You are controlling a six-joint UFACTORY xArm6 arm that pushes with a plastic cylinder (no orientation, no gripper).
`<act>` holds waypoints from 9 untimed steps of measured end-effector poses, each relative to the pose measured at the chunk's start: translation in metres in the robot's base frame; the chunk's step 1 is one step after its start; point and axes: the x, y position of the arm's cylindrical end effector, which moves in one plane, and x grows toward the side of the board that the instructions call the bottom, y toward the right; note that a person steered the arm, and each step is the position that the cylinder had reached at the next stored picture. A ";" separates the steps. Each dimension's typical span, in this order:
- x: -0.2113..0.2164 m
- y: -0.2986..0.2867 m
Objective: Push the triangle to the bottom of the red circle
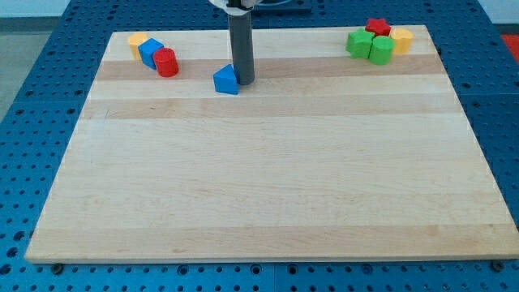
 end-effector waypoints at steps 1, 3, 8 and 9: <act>0.015 -0.001; 0.012 -0.022; -0.010 -0.098; -0.012 -0.101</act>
